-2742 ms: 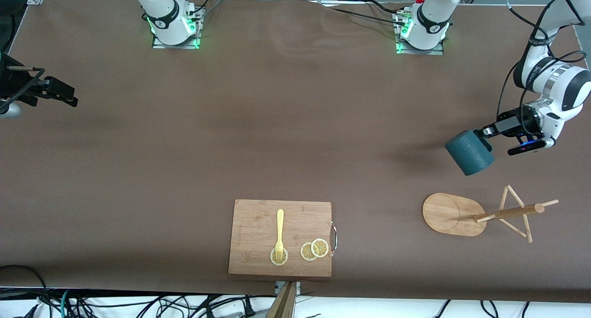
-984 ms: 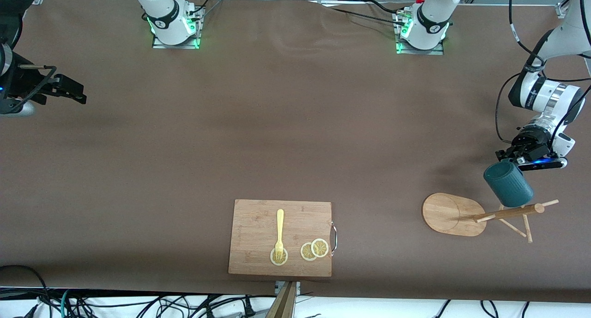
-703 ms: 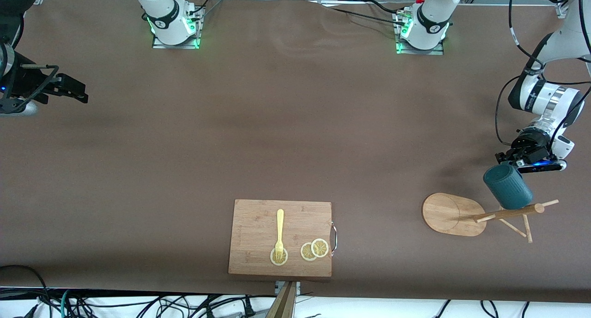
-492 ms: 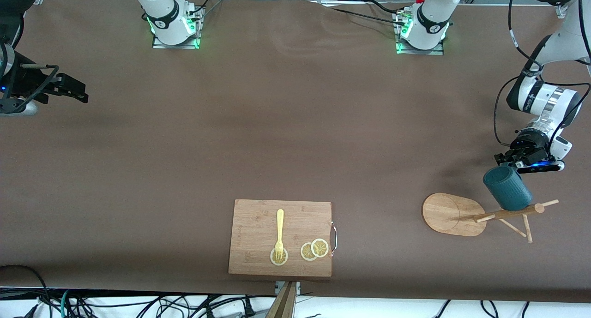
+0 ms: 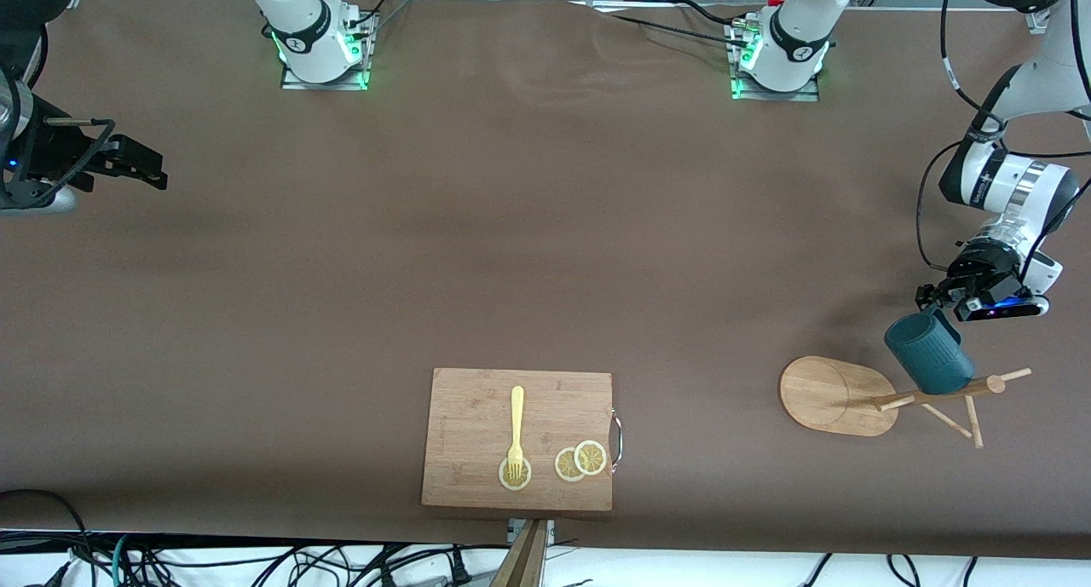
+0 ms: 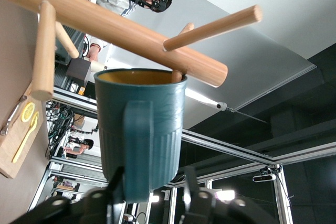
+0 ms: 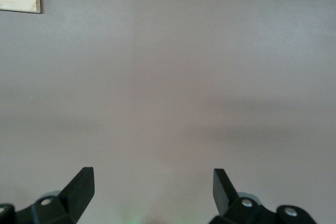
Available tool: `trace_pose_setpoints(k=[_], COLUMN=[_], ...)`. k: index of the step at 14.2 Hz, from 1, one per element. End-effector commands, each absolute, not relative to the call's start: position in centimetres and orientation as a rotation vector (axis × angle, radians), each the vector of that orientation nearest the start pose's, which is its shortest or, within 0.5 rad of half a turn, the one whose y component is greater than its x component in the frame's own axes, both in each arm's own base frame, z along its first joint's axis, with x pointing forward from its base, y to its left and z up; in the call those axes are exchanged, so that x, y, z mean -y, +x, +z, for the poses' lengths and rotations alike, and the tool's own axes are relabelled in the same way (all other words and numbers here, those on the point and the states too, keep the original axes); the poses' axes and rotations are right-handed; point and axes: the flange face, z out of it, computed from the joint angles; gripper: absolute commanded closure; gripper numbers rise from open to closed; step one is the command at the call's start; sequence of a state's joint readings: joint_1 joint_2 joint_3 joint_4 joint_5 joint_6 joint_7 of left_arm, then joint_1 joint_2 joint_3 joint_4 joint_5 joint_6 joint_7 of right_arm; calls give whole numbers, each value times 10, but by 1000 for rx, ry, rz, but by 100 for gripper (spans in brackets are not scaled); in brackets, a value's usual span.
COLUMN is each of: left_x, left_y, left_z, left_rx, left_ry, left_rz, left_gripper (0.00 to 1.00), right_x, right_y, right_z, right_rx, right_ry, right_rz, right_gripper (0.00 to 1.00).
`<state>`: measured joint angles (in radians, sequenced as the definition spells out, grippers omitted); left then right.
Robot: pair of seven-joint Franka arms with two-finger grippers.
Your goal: Pass cup and hang on rack
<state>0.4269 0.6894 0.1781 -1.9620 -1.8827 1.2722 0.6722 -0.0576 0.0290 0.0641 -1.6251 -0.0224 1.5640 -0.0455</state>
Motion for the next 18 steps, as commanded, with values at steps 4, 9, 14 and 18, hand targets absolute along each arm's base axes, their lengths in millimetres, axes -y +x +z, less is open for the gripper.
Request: trace_pose_setpoints(k=[4,9,14,18], left_x=[-257,-257,-215,-117], left_y=[507,500,558,598], left_z=[222,296,418,497], left_rx=[-509,-244,207,279], left_ry=[1409,1804,2418,2803], left_rz=[196,-50,-363,-533], left_gripper=[0,0,0,0], right_x=[-3,-3,-4,-4], right_y=[557,557,557,557], right_z=[589,589,589,589], right_rx=[95,95,94,99], right_ry=[-3144,-3144,-3144,-3142], right_rz=[145,145,145,145], right_gripper=[0,0,0,0])
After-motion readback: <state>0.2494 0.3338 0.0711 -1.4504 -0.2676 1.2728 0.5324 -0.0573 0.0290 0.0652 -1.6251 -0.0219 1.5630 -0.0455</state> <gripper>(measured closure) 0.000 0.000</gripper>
